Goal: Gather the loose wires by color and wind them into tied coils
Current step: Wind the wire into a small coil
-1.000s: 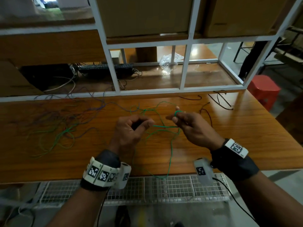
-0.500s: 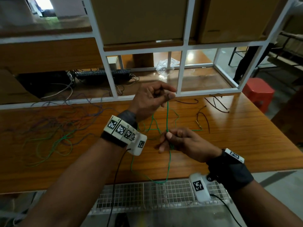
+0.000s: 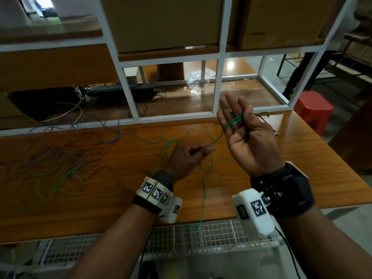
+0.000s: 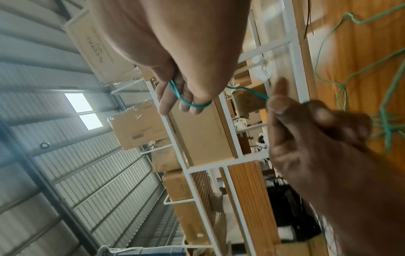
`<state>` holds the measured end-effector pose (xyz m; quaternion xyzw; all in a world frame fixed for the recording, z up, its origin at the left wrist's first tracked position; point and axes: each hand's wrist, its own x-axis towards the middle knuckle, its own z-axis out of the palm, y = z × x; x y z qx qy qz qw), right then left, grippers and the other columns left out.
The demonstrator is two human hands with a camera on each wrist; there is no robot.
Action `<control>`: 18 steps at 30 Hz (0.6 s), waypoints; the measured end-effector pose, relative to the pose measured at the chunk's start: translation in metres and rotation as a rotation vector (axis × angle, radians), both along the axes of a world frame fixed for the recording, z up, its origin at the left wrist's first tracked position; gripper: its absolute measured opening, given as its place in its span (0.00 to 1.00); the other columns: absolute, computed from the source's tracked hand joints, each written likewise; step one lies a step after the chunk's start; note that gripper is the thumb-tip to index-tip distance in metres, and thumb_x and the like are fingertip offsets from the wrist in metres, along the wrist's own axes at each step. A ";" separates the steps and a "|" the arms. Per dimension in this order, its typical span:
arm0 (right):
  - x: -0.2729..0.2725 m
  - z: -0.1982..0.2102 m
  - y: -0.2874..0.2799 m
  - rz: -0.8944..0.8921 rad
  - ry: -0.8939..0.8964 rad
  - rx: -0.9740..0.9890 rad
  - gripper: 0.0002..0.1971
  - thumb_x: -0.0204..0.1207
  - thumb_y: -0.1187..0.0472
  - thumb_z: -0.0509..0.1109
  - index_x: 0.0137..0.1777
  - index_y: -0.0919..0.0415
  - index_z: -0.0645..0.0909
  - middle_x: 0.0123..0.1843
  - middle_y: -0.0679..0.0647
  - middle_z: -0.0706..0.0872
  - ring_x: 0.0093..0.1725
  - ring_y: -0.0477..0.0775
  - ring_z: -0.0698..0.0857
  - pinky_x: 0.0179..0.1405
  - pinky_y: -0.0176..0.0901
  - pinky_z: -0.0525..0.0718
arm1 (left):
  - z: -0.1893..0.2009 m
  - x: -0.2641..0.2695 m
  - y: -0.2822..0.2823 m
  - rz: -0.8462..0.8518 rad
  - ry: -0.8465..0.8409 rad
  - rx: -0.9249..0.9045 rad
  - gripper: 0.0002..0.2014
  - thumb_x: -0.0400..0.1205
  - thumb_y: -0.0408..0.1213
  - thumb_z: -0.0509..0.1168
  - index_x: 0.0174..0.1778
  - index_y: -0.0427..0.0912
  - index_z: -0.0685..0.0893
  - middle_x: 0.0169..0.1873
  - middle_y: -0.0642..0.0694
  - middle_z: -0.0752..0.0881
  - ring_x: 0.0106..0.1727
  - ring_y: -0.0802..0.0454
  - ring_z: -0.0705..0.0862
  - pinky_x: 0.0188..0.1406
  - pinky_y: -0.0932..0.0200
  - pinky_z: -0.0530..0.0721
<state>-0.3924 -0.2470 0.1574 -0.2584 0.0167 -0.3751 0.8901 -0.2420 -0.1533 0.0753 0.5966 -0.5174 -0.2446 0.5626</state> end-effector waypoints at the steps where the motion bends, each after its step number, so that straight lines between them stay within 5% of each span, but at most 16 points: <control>1: 0.001 -0.001 -0.007 -0.055 0.011 0.023 0.16 0.95 0.57 0.52 0.68 0.62 0.79 0.73 0.61 0.87 0.76 0.58 0.84 0.77 0.53 0.80 | -0.005 0.001 0.005 0.012 -0.083 0.044 0.25 0.80 0.58 0.69 0.44 0.34 0.91 0.23 0.42 0.82 0.24 0.47 0.77 0.22 0.49 0.78; 4: -0.004 -0.007 -0.029 -0.194 0.028 0.065 0.15 0.93 0.57 0.55 0.68 0.60 0.80 0.74 0.58 0.87 0.76 0.55 0.84 0.80 0.53 0.78 | -0.009 0.005 0.032 0.003 -0.275 0.122 0.24 0.81 0.61 0.65 0.39 0.41 0.89 0.27 0.37 0.82 0.27 0.43 0.78 0.26 0.43 0.78; 7: -0.009 -0.014 -0.041 -0.330 0.206 -0.077 0.16 0.94 0.55 0.55 0.66 0.58 0.84 0.69 0.54 0.90 0.73 0.49 0.85 0.79 0.46 0.75 | -0.005 0.013 0.057 -0.001 -0.320 0.085 0.18 0.84 0.50 0.66 0.44 0.38 0.91 0.30 0.48 0.84 0.30 0.60 0.79 0.29 0.59 0.76; 9: -0.004 -0.024 -0.037 -0.459 0.525 -0.402 0.17 0.94 0.57 0.57 0.65 0.61 0.86 0.62 0.52 0.93 0.61 0.39 0.89 0.64 0.36 0.80 | -0.002 0.017 0.064 0.019 -0.314 0.089 0.12 0.83 0.46 0.68 0.48 0.42 0.93 0.31 0.56 0.87 0.31 0.64 0.80 0.30 0.68 0.73; 11: 0.002 -0.042 -0.029 -0.503 0.816 -0.831 0.15 0.93 0.57 0.59 0.62 0.58 0.89 0.56 0.47 0.93 0.52 0.32 0.87 0.54 0.32 0.82 | 0.006 0.019 0.065 0.031 -0.349 0.093 0.10 0.82 0.47 0.69 0.48 0.47 0.93 0.32 0.56 0.89 0.29 0.63 0.81 0.28 0.67 0.73; 15: 0.007 -0.081 -0.025 -0.151 1.055 -1.389 0.14 0.91 0.51 0.62 0.57 0.53 0.89 0.56 0.58 0.92 0.59 0.61 0.89 0.57 0.66 0.87 | 0.030 0.025 0.065 0.048 -0.434 0.051 0.10 0.82 0.44 0.69 0.48 0.45 0.93 0.27 0.48 0.86 0.25 0.60 0.75 0.24 0.66 0.69; 18: 0.003 -0.082 -0.015 0.208 0.900 -1.301 0.17 0.92 0.50 0.61 0.60 0.56 0.89 0.59 0.61 0.92 0.63 0.66 0.88 0.65 0.67 0.83 | 0.048 0.036 0.063 0.118 -0.483 0.006 0.06 0.83 0.40 0.71 0.49 0.44 0.92 0.30 0.54 0.87 0.26 0.59 0.79 0.24 0.69 0.71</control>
